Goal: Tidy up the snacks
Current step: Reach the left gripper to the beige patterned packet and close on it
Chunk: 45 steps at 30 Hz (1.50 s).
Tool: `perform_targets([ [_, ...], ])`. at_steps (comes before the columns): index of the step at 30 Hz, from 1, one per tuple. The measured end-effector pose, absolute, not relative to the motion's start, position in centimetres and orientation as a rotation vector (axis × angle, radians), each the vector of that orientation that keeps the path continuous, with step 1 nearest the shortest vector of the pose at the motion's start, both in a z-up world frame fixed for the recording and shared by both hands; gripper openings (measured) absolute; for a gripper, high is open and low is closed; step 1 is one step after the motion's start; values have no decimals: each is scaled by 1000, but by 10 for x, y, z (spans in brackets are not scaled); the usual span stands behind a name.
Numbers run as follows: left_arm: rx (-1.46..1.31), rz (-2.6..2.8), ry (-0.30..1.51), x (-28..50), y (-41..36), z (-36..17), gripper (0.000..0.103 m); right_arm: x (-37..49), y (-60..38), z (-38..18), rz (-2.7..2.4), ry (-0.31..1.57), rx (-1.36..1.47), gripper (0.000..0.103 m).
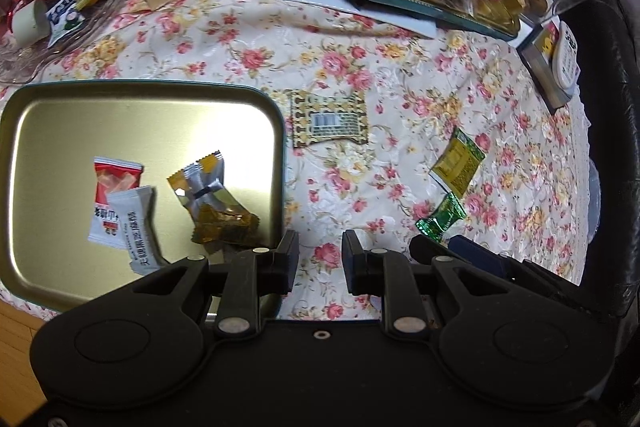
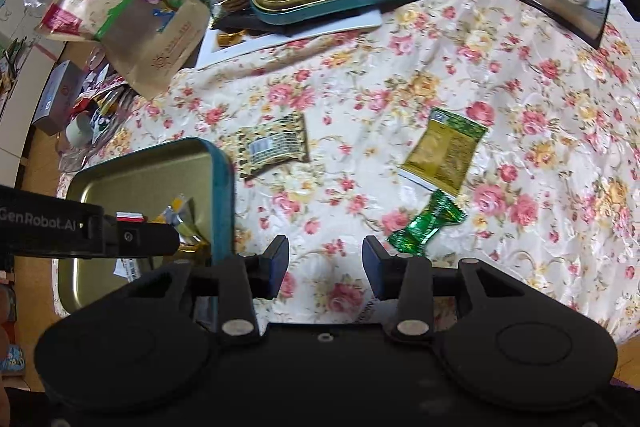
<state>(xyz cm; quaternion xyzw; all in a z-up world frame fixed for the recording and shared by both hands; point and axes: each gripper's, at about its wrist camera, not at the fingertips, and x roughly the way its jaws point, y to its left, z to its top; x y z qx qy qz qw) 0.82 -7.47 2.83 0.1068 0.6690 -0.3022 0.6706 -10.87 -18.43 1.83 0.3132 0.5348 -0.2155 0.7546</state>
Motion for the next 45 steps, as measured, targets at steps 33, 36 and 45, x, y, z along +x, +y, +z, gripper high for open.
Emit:
perform_targets([
  [33,261,-679,1428,9,-124,39,30,-156,-228,14,-578,1135,765,44],
  [36,272,-634,1370,15,-130,38,30,-163,-233,17,-583,1121,785,44],
  [45,263,-564,1327,21,-170,7,30,-180,-242,24,-586,1084,826,45],
])
